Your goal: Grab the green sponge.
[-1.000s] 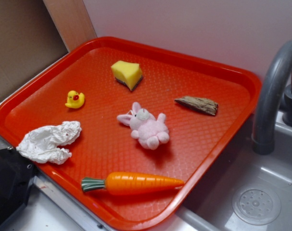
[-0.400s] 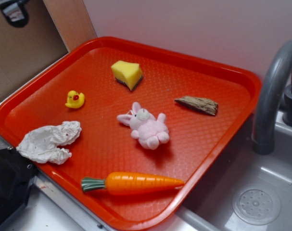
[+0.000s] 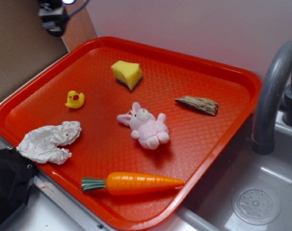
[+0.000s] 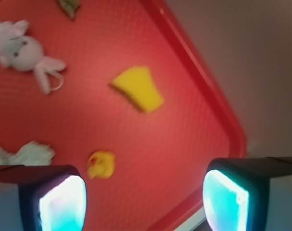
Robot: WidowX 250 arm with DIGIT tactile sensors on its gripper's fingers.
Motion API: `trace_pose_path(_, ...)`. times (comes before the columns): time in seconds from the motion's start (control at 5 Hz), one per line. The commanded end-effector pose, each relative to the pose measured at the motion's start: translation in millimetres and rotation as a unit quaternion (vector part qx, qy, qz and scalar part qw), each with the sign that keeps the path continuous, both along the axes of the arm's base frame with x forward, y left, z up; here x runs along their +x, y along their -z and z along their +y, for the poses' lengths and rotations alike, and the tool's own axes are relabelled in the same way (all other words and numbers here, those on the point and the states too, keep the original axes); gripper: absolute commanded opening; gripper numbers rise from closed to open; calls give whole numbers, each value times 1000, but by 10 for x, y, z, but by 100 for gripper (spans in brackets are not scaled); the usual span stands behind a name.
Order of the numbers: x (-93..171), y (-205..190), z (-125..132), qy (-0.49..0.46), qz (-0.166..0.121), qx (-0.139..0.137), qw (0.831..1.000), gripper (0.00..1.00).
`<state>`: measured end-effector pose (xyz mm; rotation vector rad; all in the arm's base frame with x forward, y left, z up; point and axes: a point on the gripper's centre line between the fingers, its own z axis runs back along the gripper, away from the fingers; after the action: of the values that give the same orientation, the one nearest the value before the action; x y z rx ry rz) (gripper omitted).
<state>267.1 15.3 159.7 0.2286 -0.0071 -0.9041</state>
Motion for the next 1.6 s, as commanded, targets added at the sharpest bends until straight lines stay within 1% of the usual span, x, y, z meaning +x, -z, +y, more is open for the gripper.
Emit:
trace_pose_path(0.0,309,501,-346,76,31,30,996,100)
trace_pose_path(0.2,360,758,-415,99,60,24,993,100)
trace_pose_path(0.4,393,925,-424,115,82,37,989,100)
trace_pose_path(0.6,349,1101,-331,111,93,38,989,100)
trace_pose_path(0.8,298,1238,-315,111,85,11,990,100)
trace_pose_path(1.0,291,1298,-341,92,70,-23,993,0)
trace_pose_path(1.2,285,1352,-354,69,73,-19,995,0)
trace_pose_path(1.4,233,1157,-273,-56,56,-19,997,0)
